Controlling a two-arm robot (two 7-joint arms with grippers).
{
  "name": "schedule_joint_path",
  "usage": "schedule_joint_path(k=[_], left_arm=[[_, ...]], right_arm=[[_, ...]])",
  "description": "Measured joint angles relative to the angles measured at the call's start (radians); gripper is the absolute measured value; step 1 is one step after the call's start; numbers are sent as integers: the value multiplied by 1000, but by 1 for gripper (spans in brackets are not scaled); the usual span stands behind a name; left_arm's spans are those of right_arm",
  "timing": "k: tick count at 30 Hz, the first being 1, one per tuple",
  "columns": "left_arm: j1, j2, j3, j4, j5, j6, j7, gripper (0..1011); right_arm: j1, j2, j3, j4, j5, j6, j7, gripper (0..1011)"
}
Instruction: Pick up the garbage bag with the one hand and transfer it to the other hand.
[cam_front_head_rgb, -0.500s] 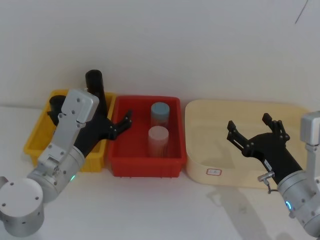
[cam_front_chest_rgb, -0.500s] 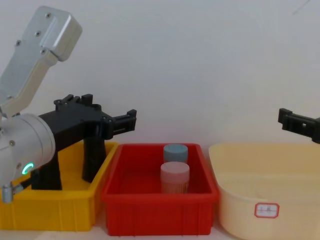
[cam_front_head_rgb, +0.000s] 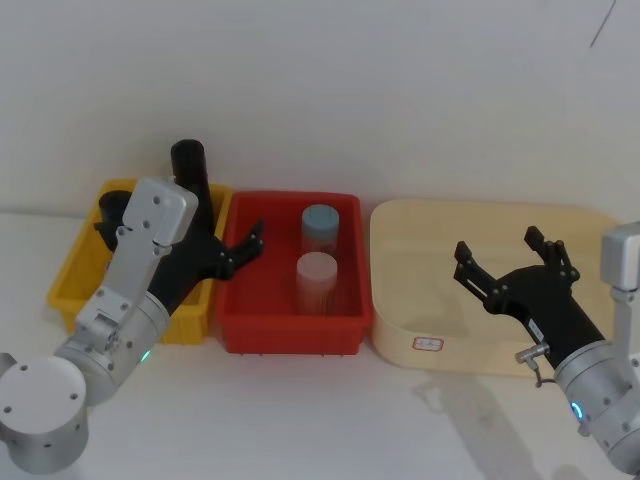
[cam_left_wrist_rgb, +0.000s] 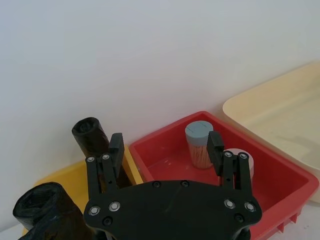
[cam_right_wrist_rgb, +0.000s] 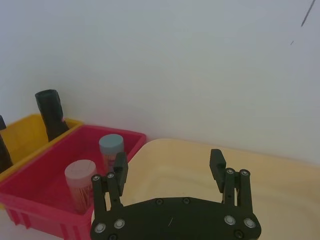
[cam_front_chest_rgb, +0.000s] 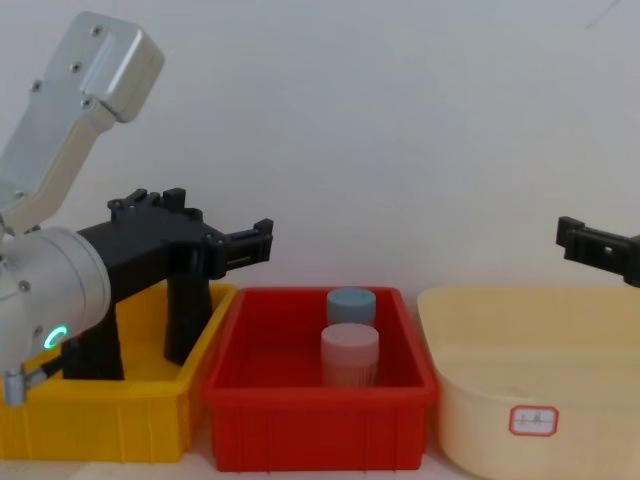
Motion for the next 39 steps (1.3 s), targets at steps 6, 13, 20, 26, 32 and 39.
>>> schedule_joint_path(k=[6, 13, 20, 26, 32, 39], left_arm=[[0, 0, 0, 0, 0, 0, 0, 1001], [0, 0, 0, 0, 0, 0, 0, 1001], [0, 0, 0, 0, 0, 0, 0, 1001], [-7, -3, 0, -4, 0, 14, -2, 1001], [-26, 3, -9, -45, -31, 88, -42, 1001], [-16, 53, -68, -129, -106, 178, -110, 1001]], right_arm=[[0, 0, 0, 0, 0, 0, 0, 1001], [0, 0, 0, 0, 0, 0, 0, 1001], [0, 0, 0, 0, 0, 0, 0, 1002], [12, 0, -2, 8, 1, 8, 11, 1001], [61, 1, -14, 36, 14, 46, 51, 1001], [163, -6, -50, 77, 36, 150, 115, 1001]])
